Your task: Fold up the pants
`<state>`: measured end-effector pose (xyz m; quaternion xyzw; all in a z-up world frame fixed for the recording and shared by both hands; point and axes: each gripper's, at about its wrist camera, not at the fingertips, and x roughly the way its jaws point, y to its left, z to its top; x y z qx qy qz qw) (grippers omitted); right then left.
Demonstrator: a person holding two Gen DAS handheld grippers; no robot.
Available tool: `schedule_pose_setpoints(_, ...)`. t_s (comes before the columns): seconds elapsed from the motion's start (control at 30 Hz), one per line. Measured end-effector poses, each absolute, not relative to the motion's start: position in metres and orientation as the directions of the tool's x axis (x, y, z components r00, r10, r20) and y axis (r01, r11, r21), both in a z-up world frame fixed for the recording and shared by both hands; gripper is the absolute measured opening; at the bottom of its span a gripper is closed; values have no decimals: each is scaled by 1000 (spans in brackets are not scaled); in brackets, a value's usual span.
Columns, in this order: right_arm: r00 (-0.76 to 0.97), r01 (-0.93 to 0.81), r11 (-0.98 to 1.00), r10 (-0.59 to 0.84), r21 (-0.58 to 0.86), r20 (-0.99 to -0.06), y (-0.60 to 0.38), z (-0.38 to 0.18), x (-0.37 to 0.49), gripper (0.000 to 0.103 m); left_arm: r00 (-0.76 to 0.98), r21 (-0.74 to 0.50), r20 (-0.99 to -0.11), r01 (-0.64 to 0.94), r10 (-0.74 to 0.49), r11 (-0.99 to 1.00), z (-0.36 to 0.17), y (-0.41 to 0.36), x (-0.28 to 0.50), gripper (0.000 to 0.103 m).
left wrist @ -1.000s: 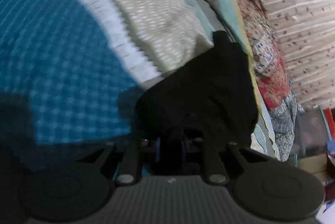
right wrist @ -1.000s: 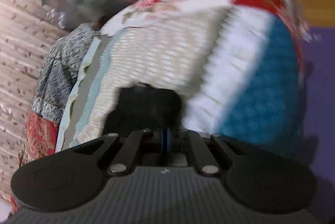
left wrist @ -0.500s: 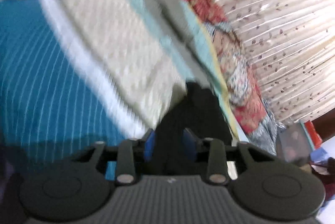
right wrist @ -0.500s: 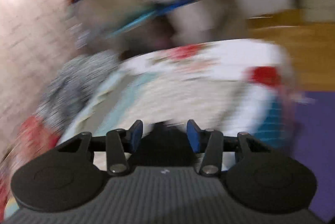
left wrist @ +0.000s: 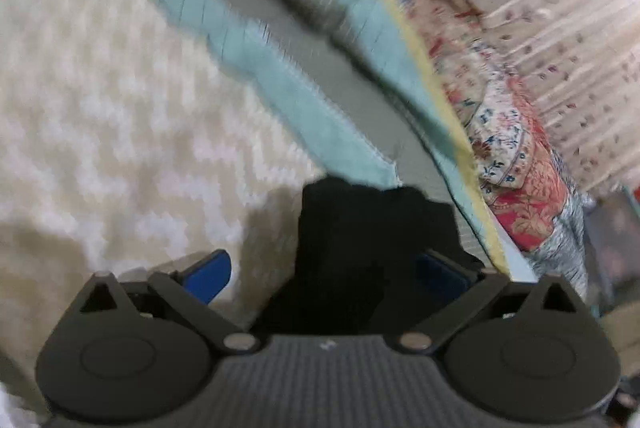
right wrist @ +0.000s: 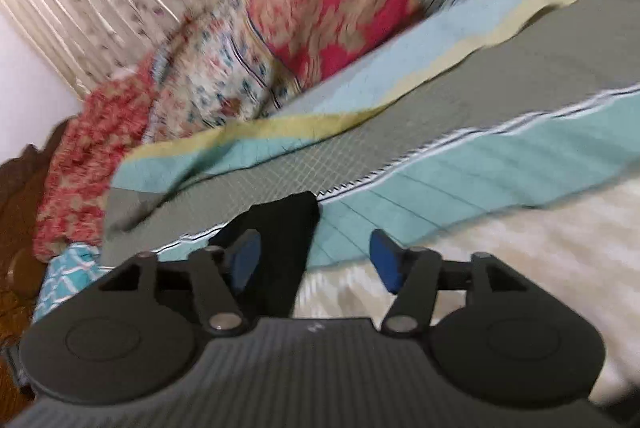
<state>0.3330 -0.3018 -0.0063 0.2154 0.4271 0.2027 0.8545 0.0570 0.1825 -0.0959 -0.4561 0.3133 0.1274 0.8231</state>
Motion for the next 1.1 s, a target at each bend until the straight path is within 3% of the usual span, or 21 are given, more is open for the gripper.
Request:
schedule_pose_setpoints(0.03,543,-151,824,531,547,-650,-285,-19,348,67,778,-694,-620,-487,-97,530,-103,181,56,94)
schedule_pose_setpoints(0.1,515,-115,810,544,575,-662,-266,-35,373,67,792,-712,-597,-451,-126,538,-107,173,57,41)
schedule_pose_setpoints(0.17,492,-71,800,548,596,-677,-259,-54,394,67,792,-709,-598,-454,-119,540,-107,168,54,16)
schedule_pose_setpoints(0.23,481,-56,798,548,601,-684,-246,-67,403,67,810,-720,-579,-455,-92,524,-104,162,42,15)
schedule_pose_setpoints(0.27,505,-70,792,553,606,-663,-244,-65,403,56,815,-713,-574,-452,-78,536,-101,159,38,14)
schedule_pose_setpoints(0.3,507,-95,784,568,613,-648,-238,-61,402,9,817,-702,-573,-449,-64,553,-98,157,35,14)
schedule_pose_setpoints(0.4,476,-145,749,625,646,-619,-228,-40,401,10,825,-700,-562,-436,-59,565,-91,153,28,14)
schedule_pose_setpoints(0.53,604,-334,593,731,732,-317,-285,47,358,10,858,-748,-504,-381,-93,543,-81,150,12,14)
schedule_pose_setpoints(0.63,718,-436,597,682,673,-140,-371,80,290,11,870,-767,-475,-336,-131,546,-78,143,-5,14)
schedule_pose_setpoints(0.67,746,-430,630,651,647,-138,-401,82,265,14,867,-763,-478,-332,-139,554,-78,140,-11,14)
schedule_pose_setpoints(0.73,794,-342,723,565,600,-227,-444,74,226,28,854,-753,-495,-330,-160,569,-81,134,-22,14)
schedule_pose_setpoints(0.77,805,-263,785,499,562,-321,-463,66,207,55,846,-743,-509,-337,-161,578,-83,132,-27,14)
schedule_pose_setpoints(0.8,799,-186,839,432,511,-418,-474,56,195,61,838,-734,-522,-346,-161,584,-84,130,-30,14)
schedule_pose_setpoints(0.83,785,-89,901,325,425,-527,-486,44,181,61,833,-731,-529,-350,-162,586,-86,129,-34,14)
schedule_pose_setpoints(0.9,766,27,956,169,293,-621,-502,26,160,60,832,-738,-529,-354,-167,574,-89,130,-39,14)
schedule_pose_setpoints(0.97,761,109,960,85,256,-643,-512,19,154,60,835,-749,-525,-362,-164,554,-90,132,-41,14)
schedule_pose_setpoints(1.1,809,97,938,121,333,-576,-515,27,176,60,831,-739,-536,-374,-152,560,-87,130,-36,14)
